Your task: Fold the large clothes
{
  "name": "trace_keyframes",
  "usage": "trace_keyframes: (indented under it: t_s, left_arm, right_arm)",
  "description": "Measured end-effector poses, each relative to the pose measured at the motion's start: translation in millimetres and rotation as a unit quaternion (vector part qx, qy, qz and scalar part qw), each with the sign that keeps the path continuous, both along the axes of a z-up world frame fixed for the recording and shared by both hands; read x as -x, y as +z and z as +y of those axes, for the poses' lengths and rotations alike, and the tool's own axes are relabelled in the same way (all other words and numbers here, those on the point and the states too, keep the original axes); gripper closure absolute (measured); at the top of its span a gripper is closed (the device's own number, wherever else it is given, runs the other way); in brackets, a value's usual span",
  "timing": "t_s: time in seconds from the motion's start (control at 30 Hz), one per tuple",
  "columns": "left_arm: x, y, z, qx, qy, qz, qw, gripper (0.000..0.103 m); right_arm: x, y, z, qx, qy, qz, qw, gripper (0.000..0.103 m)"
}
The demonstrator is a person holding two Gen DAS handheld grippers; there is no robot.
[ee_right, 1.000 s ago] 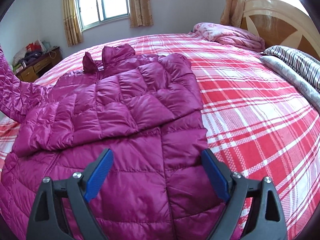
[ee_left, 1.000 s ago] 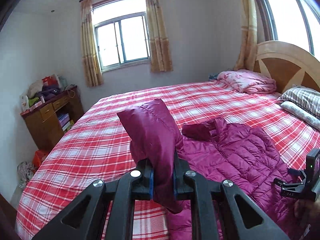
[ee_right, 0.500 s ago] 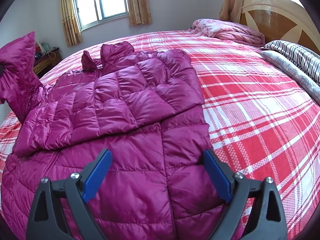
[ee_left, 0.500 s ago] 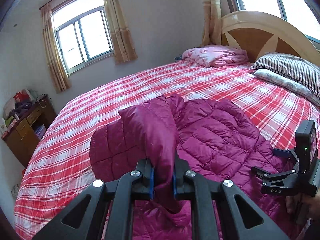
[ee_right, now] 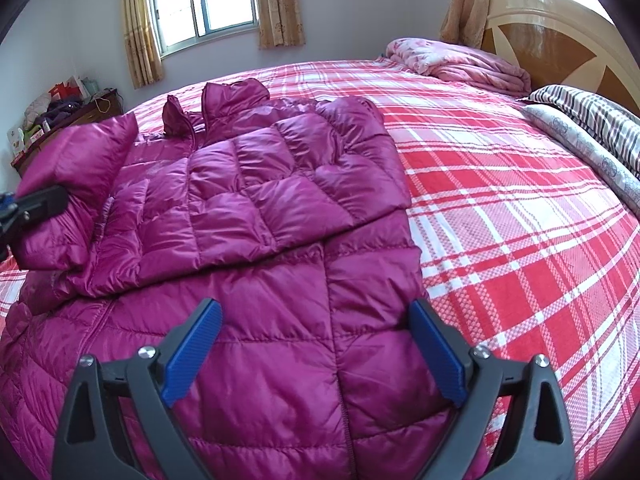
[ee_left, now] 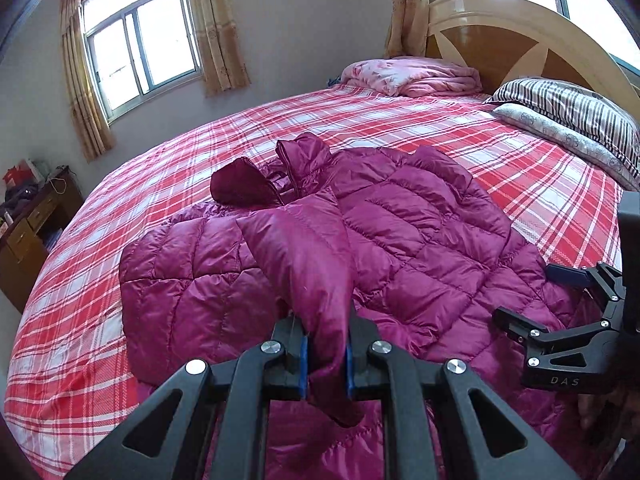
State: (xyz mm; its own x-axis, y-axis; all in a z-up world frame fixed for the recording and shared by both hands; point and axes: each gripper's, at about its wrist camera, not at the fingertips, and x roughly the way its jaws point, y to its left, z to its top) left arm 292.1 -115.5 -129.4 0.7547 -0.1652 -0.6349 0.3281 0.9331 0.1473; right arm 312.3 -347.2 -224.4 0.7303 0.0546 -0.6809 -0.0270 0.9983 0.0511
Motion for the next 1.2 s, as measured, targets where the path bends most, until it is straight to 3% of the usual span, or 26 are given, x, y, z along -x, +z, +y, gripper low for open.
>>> trace_keyframes:
  t_s: [0.23,0.3,0.37,0.43,0.57,0.73,0.8,0.9,1.0,1.1,1.2]
  left_arm:
    - [6,-1,-4,-0.003,-0.008,-0.008,0.9999,0.081]
    - [11,4,-7,-0.004,-0.012,-0.017,0.9998,0.07]
    - [18,10,-8,-0.004,-0.013,-0.037,0.9992,0.037]
    - [23,17,-7,-0.001,-0.006,-0.062,0.998,0.02]
    - [20,24,-1,0.001,0.005,-0.076,0.9971,0.02]
    - [-1,7,21,-0.031,0.077,-0.081,0.9933,0.02]
    - [-12,-6,32,-0.038,0.104,-0.063,0.9919,0.02]
    - [-31,-33,45,-0.063,0.135,-0.026,0.9885,0.02]
    - [-39,-47,62,-0.028,0.143,0.0,0.9894,0.02]
    - [-41,-44,70,-0.002,0.142,0.005,0.9898,0.02]
    - [-37,-33,76,0.01,0.146,-0.005,0.9892,0.02]
  right_arm:
    - [0,0,0,0.001,0.0,0.0,1.0,0.006]
    - [0,-1,1,0.001,0.0,0.0,1.0,0.006]
    - [0,0,1,0.001,0.0,0.0,1.0,0.005]
    - [0,-1,1,0.001,0.0,0.0,1.0,0.005]
    - [0,-1,1,0.001,0.0,0.0,1.0,0.005]
    - [0,0,1,-0.004,0.001,-0.003,1.0,0.005]
    - [4,5,-3,-0.016,-0.003,-0.016,1.0,0.006]
    - [15,26,-4,-0.025,-0.012,-0.051,0.998,0.018]
    - [21,55,13,-0.052,0.03,-0.077,0.995,0.021]
    - [10,70,41,-0.067,0.079,-0.066,0.992,0.022]
    - [-10,70,67,-0.066,0.111,-0.053,0.99,0.035]
